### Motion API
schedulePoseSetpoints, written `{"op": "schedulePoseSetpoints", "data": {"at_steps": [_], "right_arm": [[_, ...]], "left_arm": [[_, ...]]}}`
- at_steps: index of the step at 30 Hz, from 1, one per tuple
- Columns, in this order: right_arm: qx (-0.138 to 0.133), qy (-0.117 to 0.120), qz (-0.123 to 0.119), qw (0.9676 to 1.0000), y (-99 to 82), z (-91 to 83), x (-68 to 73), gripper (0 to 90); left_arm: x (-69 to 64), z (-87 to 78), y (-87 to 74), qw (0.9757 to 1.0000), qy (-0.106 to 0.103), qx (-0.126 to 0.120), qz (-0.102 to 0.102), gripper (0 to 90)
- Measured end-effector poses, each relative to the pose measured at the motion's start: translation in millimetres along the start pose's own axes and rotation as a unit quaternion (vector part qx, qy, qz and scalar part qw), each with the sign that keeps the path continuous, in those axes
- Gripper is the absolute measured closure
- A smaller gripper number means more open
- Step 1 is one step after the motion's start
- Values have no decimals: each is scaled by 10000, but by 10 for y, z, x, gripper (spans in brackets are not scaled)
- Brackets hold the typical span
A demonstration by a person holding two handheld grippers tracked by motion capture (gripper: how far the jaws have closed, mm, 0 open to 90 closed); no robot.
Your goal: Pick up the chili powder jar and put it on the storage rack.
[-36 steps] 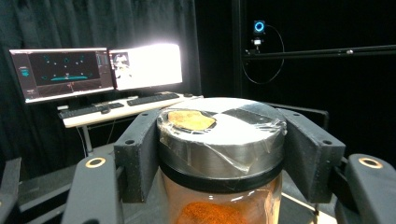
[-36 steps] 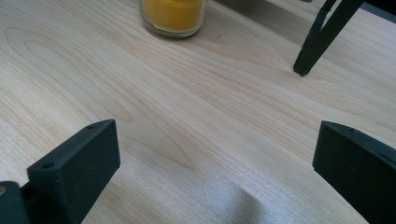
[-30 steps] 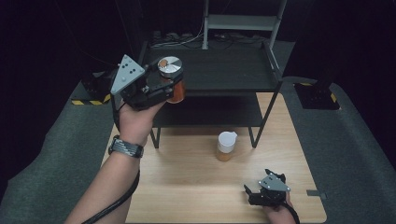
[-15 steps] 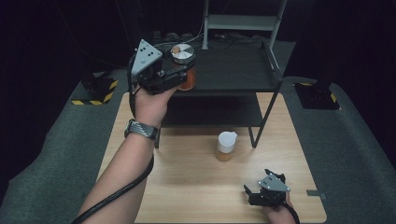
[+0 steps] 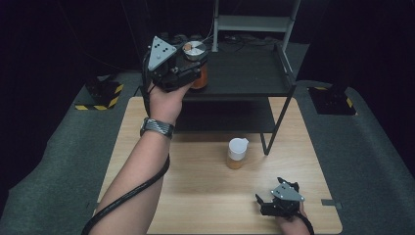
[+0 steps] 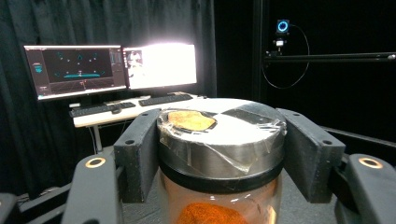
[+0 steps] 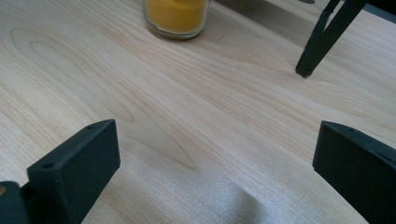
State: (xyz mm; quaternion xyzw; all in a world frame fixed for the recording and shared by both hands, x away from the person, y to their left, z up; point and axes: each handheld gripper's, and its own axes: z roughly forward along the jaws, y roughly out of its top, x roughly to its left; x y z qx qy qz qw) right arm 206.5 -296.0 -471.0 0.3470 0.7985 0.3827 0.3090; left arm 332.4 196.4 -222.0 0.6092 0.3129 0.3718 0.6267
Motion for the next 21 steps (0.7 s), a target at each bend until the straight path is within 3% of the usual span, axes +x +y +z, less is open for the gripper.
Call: {"op": "schedulePoseSetpoints", "data": {"at_steps": [21], "right_arm": [[0, 28, 1, 10000, 0, 0, -8, 0]], "left_arm": [[7, 110, -60, 10000, 15, 60, -31, 344]]}}
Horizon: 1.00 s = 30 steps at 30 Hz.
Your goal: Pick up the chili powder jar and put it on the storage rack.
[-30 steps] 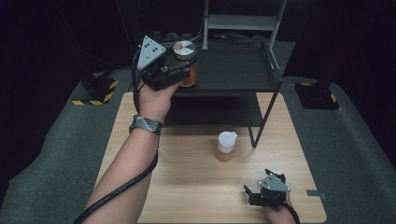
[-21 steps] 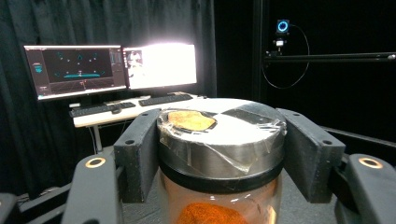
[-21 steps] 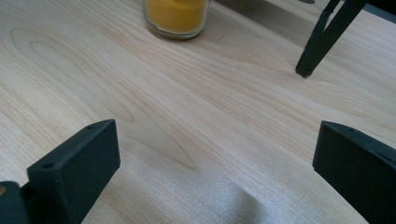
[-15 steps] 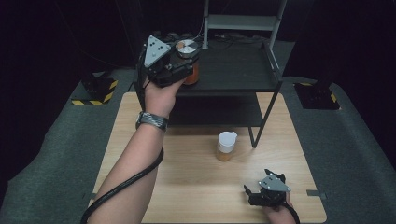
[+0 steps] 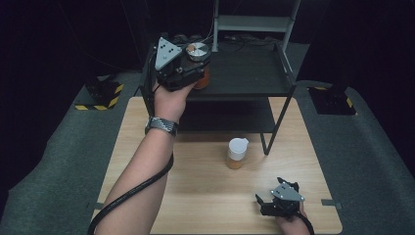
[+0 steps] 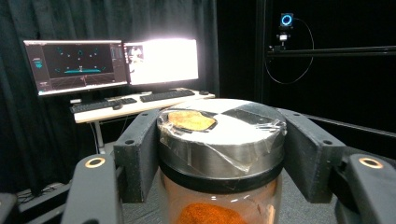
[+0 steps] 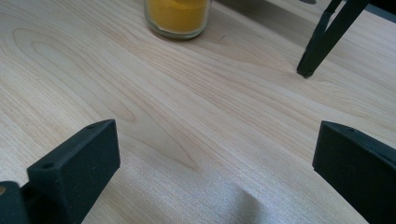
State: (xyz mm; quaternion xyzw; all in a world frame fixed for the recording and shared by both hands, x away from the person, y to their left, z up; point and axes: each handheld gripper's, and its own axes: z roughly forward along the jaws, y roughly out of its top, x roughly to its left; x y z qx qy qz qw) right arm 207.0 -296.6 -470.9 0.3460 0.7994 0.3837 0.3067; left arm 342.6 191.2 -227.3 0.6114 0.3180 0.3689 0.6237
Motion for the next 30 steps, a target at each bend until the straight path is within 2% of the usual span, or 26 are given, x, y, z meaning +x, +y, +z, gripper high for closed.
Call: {"op": "schedulePoseSetpoints", "data": {"at_steps": [17, 21, 22, 25, 27, 30], "right_arm": [[-1, 6, -8, 10000, 0, 0, -3, 0], [0, 15, 22, 10000, 0, 0, -9, 0], [2, 15, 24, 10000, 0, 0, -9, 0], [0, 12, 1, 10000, 0, 0, -5, 0], [-3, 10, -14, 10000, -1, 1, -4, 0], [0, 19, 18, 10000, 0, -1, -9, 0]], "left_arm": [[-9, 35, -22, 9999, -6, -32, -151, 325], [-76, 45, 3, 9999, 95, 8, -129, 203], [-107, 45, 15, 9998, 155, 23, -147, 163], [-116, 39, 28, 9996, 154, 57, -245, 44], [-131, 5, 14, 9996, 191, 22, -218, 3], [-141, -50, 5, 9997, 177, 19, -168, 3]]}}
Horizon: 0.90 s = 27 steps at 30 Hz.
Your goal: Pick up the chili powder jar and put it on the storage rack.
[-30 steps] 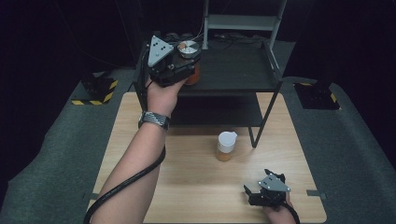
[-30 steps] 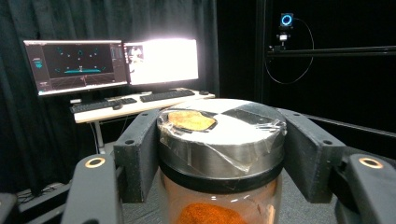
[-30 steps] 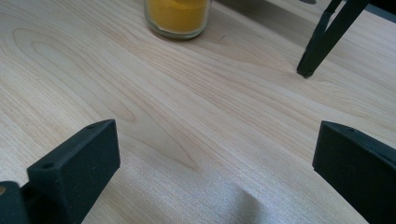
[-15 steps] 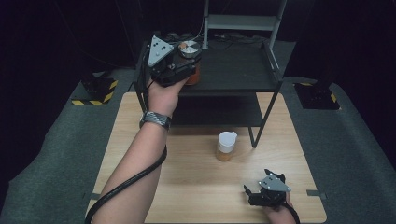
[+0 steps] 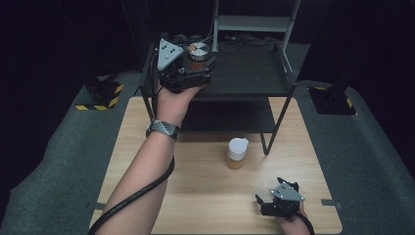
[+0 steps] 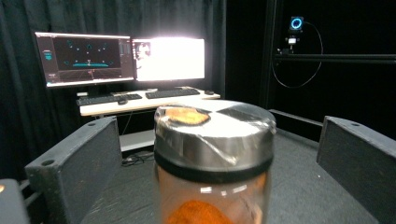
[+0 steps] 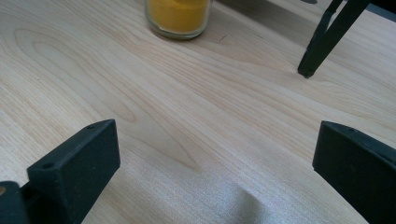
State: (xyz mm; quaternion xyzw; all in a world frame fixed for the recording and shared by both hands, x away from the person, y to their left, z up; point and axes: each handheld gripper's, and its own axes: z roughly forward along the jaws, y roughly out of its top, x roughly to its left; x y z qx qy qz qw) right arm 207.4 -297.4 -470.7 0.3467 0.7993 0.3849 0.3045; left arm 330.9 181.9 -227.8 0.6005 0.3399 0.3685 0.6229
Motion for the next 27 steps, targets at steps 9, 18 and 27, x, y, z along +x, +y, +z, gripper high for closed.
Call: {"op": "schedulePoseSetpoints", "data": {"at_steps": [9, 18, 27], "right_arm": [[10, -16, -56, 10000, 4, 1, 12, 0], [2, -44, -92, 9999, 2, 1, 31, 0], [18, -49, -104, 9999, 6, 3, 32, 0]], "left_arm": [[-46, -241, 33, 9998, 12, 114, 166, 3], [-61, -494, -36, 9994, 79, 247, 229, 3], [-98, -736, -181, 9988, 17, 324, 360, 4]]}}
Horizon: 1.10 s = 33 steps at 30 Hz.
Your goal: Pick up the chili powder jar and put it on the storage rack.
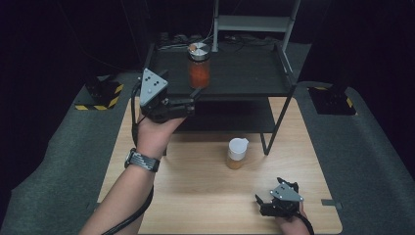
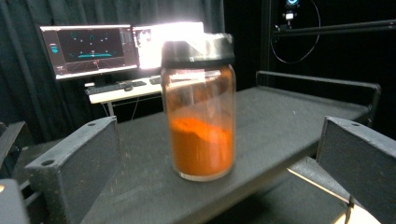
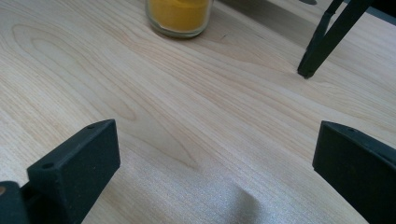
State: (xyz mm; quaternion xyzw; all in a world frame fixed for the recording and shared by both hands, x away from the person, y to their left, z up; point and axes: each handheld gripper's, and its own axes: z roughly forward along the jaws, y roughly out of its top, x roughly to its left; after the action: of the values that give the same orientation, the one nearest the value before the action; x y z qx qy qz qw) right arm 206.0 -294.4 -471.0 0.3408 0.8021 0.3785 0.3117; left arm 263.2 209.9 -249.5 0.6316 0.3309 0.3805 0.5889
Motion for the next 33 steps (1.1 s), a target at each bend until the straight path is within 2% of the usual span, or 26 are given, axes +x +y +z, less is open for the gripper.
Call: {"op": "schedulePoseSetpoints", "data": {"at_steps": [3, 14, 20, 22, 33], "right_arm": [[-11, -2, -17, 10000, -3, -1, 3, 0], [5, -16, -35, 10000, -3, -6, 11, 0], [11, -11, -45, 10000, 0, -5, 12, 0], [10, -3, -39, 10000, -1, -5, 7, 0], [1, -25, -84, 10000, 1, 4, 16, 0]], "left_arm": [[-44, -71, -77, 9999, 46, 61, 77, 3], [-162, -309, -505, 9999, -72, 135, 29, 3], [-219, -431, -744, 9996, -138, 217, -111, 4], [-241, -467, -798, 9996, -130, 228, -56, 3], [-324, -730, -1295, 9981, -170, 556, -204, 3]]}}
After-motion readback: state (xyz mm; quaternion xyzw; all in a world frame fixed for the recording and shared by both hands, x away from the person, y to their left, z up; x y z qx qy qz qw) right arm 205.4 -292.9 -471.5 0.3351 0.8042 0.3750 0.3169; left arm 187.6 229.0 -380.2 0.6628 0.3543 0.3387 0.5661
